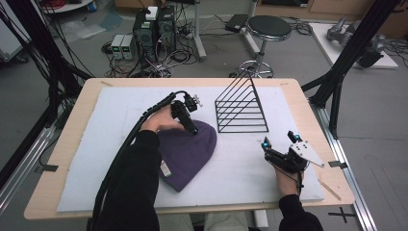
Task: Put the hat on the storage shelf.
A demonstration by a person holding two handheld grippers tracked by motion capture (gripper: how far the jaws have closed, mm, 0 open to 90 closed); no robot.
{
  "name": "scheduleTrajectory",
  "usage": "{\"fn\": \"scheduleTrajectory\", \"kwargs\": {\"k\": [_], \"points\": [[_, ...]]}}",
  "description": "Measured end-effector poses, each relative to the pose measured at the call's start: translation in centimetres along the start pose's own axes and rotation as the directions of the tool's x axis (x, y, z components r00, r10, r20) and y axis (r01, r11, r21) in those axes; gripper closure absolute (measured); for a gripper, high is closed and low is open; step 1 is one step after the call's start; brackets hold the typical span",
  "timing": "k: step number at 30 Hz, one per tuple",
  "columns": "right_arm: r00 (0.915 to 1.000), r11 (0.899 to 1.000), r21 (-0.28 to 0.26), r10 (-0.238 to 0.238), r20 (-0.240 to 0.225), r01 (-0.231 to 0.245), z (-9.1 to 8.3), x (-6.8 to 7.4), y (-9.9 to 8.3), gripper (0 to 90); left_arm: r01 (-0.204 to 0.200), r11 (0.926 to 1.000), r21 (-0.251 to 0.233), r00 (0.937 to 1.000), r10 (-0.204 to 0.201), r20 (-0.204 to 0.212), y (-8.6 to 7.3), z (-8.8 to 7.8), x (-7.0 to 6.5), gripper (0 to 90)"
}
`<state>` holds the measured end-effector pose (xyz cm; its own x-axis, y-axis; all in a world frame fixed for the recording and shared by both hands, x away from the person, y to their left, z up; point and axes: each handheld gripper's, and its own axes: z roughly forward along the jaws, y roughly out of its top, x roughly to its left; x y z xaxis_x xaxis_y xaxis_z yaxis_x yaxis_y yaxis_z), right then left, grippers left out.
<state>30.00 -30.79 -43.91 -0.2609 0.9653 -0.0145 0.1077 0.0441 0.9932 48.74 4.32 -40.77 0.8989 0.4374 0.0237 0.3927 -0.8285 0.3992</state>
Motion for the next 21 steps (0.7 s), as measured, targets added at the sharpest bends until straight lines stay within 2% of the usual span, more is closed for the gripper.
{"fn": "scheduleTrajectory", "kwargs": {"k": [1,2,3,5,9,12,17,21], "points": [[1.0000,1.000,0.000,0.000,0.000,0.000,0.0,0.0,0.0,8.3,0.000,1.0000,0.000,1.0000,0.000,0.000,0.0,0.0,0.0,19.8],[1.0000,1.000,-0.001,-0.005,-0.002,0.005,0.1,0.1,0.0,8.4,0.011,0.9997,0.023,0.9999,-0.011,0.006,-0.2,0.7,0.1,18.3],[1.0000,1.000,-0.001,-0.002,-0.004,0.002,0.1,0.2,0.0,8.3,0.011,0.9997,0.023,0.9999,-0.011,0.006,-0.2,0.7,0.1,16.6],[1.0000,1.000,-0.002,-0.005,-0.005,0.005,0.1,0.3,0.0,8.4,0.039,0.9990,0.020,0.9989,-0.039,0.025,-0.3,0.9,0.6,16.3],[0.9998,1.000,-0.005,-0.016,-0.007,0.016,0.1,0.5,0.1,8.4,0.067,0.9976,0.018,0.9959,-0.068,0.060,-0.6,1.1,1.2,15.0],[0.9997,1.000,-0.012,-0.023,-0.007,0.022,0.1,0.5,0.2,8.4,0.067,0.9975,0.023,0.9953,-0.069,0.069,-0.5,1.1,1.3,14.8],[0.9999,1.000,-0.016,-0.016,-0.004,0.016,0.0,0.4,0.2,8.4,0.063,0.9977,0.024,0.9962,-0.064,0.059,-0.5,1.1,1.2,15.1],[0.9999,1.000,-0.017,-0.014,-0.002,0.014,0.0,0.5,0.3,8.4,0.055,0.9981,0.027,0.9967,-0.057,0.058,-0.4,1.0,1.0,22.0]]}}
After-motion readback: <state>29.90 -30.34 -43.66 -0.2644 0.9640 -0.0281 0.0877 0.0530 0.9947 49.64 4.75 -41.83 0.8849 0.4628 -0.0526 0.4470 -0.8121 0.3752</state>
